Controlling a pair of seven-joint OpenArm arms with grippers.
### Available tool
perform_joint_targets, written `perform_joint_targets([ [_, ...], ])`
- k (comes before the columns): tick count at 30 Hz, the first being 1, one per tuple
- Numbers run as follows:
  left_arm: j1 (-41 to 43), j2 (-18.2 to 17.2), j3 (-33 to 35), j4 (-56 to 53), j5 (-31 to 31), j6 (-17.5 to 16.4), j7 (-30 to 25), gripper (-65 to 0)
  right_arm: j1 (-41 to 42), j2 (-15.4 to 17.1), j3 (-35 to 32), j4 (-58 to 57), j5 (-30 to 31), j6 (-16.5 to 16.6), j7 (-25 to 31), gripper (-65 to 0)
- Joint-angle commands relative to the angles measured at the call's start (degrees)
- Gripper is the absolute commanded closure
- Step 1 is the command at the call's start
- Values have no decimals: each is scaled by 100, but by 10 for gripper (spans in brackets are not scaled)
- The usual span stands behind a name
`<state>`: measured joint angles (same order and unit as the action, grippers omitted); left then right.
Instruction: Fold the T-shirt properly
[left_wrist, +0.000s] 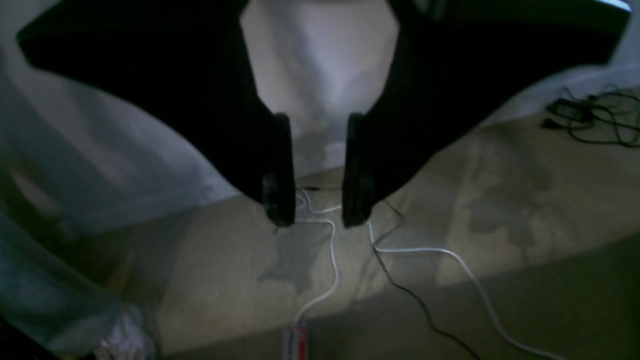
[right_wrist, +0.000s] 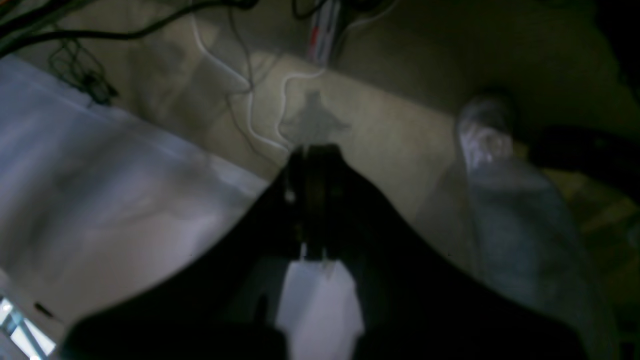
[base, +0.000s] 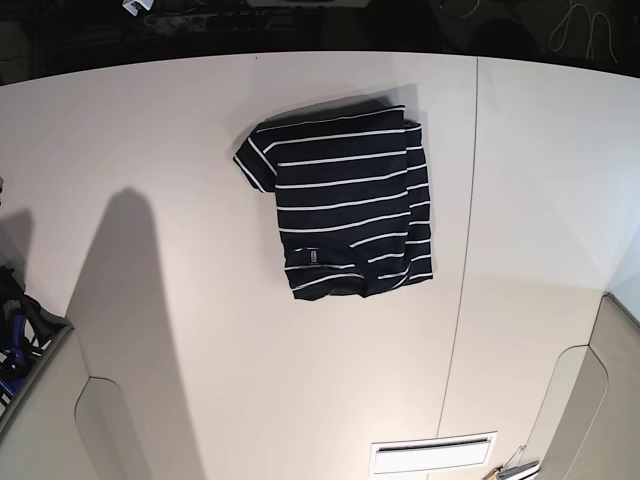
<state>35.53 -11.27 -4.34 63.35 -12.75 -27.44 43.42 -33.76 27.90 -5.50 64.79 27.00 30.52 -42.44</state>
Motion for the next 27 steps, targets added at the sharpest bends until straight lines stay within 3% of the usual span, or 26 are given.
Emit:
perform_joint_targets([
  [1, -15, -37, 20, -157, -2, -20, 50, -174, 94, 83, -87, -162, 15, -35, 48, 0],
  [6, -503, -35, 68, -960, 205, -11, 48, -173, 715, 79, -662, -933, -68, -271, 195, 0],
  [9, -721, -35, 68, -1248, 492, 317, 17, -173, 977, 79, -992, -1224, -243, -339, 197, 0],
  [14, -988, -33, 70, -1421, 560, 367, -79, -173, 1357, 79, -1392, -1523, -280, -400, 306, 0],
  [22, -1331, -37, 586, -1440, 763, 535, -210, -173, 1744, -15, -1563, -1672, -299, -391, 662, 0],
  [27, -1641, -52, 1119, -1443, 739, 481, -210, -173, 1788, -229, -1563, -1768, -852, -382, 699, 0],
])
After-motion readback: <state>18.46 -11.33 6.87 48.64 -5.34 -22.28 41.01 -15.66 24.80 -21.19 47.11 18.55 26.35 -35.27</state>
